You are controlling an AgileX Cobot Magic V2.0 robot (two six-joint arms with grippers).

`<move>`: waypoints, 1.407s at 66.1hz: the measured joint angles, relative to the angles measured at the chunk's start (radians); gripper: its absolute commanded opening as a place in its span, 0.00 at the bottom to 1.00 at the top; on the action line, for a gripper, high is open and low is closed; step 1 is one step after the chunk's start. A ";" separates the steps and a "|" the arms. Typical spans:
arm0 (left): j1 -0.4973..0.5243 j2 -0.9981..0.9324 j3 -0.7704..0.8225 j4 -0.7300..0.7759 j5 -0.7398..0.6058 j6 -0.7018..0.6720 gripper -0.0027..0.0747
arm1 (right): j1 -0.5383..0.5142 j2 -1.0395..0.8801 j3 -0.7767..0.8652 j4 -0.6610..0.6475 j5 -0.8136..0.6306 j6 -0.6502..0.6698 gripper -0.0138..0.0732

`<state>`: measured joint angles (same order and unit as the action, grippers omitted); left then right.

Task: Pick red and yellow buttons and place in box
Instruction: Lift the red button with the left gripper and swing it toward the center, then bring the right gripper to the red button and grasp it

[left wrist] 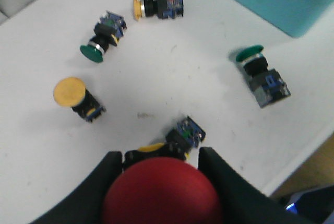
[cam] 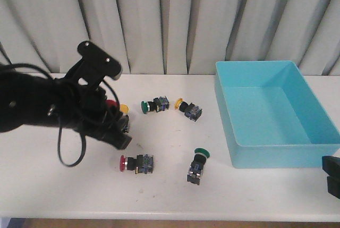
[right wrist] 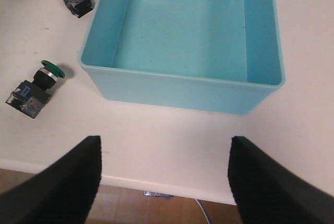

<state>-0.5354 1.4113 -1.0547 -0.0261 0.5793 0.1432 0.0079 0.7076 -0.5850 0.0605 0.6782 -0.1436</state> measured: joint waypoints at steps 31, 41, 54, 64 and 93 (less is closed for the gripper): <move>0.000 -0.041 0.094 -0.169 0.048 0.220 0.27 | 0.000 0.000 0.000 0.000 0.000 0.000 0.72; 0.005 0.013 0.039 -0.422 0.077 0.563 0.28 | 0.000 0.000 0.000 0.001 0.003 -0.002 0.72; 0.100 0.101 -0.055 -0.741 0.186 0.906 0.28 | 0.000 0.000 0.000 0.016 0.048 -0.039 0.72; 0.159 0.128 -0.063 -0.874 0.247 1.146 0.28 | 0.000 0.007 0.000 0.104 0.107 -0.149 0.72; 0.161 0.135 -0.063 -1.085 0.429 1.549 0.28 | 0.000 0.237 -0.001 0.627 0.189 -0.875 0.72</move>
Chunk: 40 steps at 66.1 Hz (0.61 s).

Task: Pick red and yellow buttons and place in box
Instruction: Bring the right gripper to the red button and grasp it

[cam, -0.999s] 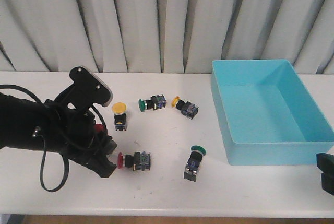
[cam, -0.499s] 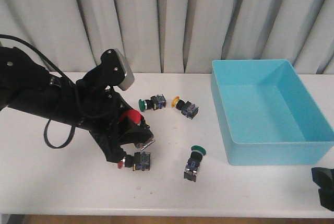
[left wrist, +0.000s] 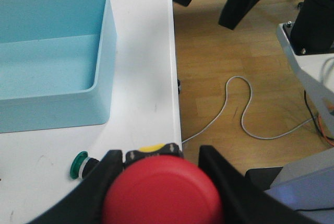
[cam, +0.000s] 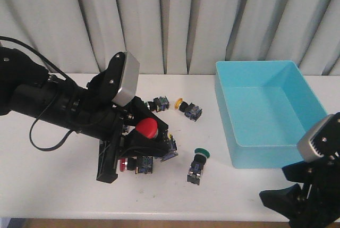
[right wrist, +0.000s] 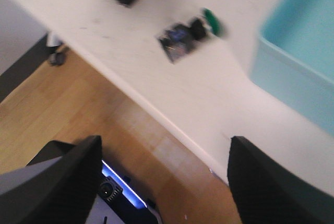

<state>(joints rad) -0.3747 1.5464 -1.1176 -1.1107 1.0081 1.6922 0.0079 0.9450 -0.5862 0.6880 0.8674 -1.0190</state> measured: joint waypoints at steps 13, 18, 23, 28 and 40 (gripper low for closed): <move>0.000 0.000 0.000 -0.001 0.001 0.008 0.28 | 0.000 0.100 -0.067 0.198 0.082 -0.352 0.72; 0.000 0.000 0.000 -0.001 0.001 0.011 0.28 | 0.000 0.148 -0.121 0.226 0.103 -0.453 0.72; 0.000 0.000 0.000 -0.001 0.001 0.011 0.28 | 0.000 0.194 -0.163 0.267 0.130 -0.601 0.72; 0.000 0.000 0.000 -0.001 0.002 0.011 0.28 | 0.000 0.242 -0.192 0.334 0.158 -0.752 0.72; 0.000 0.000 0.000 -0.002 0.011 0.011 0.28 | 0.007 0.355 -0.245 0.475 0.216 -0.938 0.72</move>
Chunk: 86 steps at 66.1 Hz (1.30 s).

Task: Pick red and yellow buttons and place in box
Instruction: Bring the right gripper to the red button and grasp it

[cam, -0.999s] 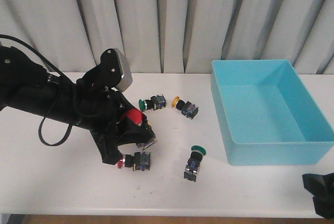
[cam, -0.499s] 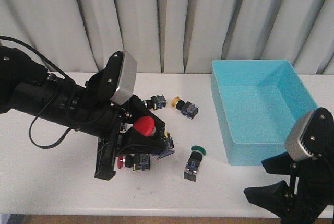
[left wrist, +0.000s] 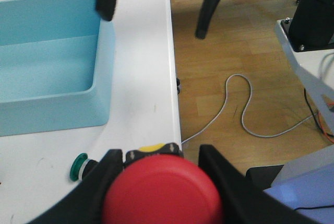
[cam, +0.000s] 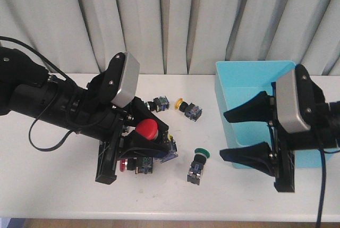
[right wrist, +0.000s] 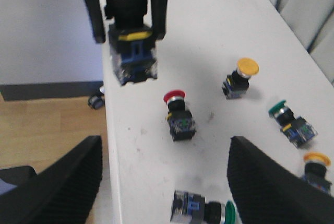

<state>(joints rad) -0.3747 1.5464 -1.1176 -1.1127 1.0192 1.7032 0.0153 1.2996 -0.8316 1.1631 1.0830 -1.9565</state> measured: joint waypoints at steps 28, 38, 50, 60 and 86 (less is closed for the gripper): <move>0.000 0.000 0.000 0.000 0.010 0.000 0.28 | 0.296 0.209 -0.146 -0.103 -0.099 0.026 0.72; 0.000 0.000 0.000 0.000 0.010 0.000 0.28 | 0.317 0.256 -0.157 -0.081 -0.117 0.037 0.72; 0.000 0.000 0.000 0.000 0.010 0.000 0.28 | 0.318 0.284 -0.157 0.005 -0.124 0.035 0.72; 0.000 0.000 0.000 0.000 0.011 0.000 0.28 | 0.332 0.287 -0.161 0.028 -0.123 0.010 0.72; 0.000 0.000 0.000 0.000 0.011 0.000 0.28 | 0.376 0.287 -0.161 0.027 -0.158 -0.016 0.59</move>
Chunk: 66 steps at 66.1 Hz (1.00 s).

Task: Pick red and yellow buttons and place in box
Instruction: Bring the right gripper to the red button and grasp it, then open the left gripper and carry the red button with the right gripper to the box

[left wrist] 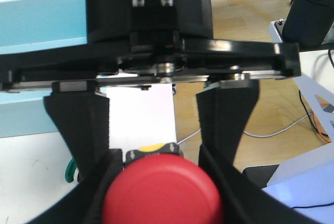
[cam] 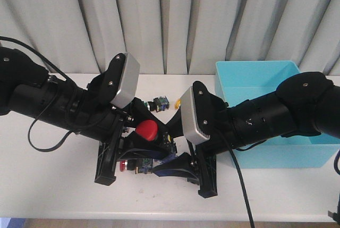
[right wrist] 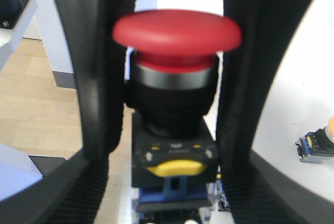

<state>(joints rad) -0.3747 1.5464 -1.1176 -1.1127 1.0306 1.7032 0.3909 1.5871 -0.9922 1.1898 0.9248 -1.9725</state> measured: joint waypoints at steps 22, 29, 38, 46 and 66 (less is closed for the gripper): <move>0.000 0.000 0.000 0.000 0.001 0.002 0.28 | 0.000 0.000 0.000 -0.003 -0.003 0.000 0.40; 0.000 0.000 0.000 0.000 0.004 0.005 0.28 | 0.000 0.000 0.000 -0.004 -0.003 0.000 0.39; 0.000 0.000 0.000 0.000 0.004 0.005 0.34 | 0.000 0.000 0.000 -0.004 -0.003 0.000 0.39; 0.000 0.000 0.000 0.000 0.004 0.005 0.49 | 0.000 0.000 0.000 -0.004 -0.003 0.000 0.39; 0.000 0.000 0.000 -0.003 0.004 0.004 0.87 | 0.000 0.002 0.000 -0.009 -0.010 -0.001 0.39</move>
<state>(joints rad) -0.3747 1.5464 -1.1176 -1.1162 1.0350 1.7069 0.3909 1.5891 -0.9922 1.1806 0.9146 -1.9734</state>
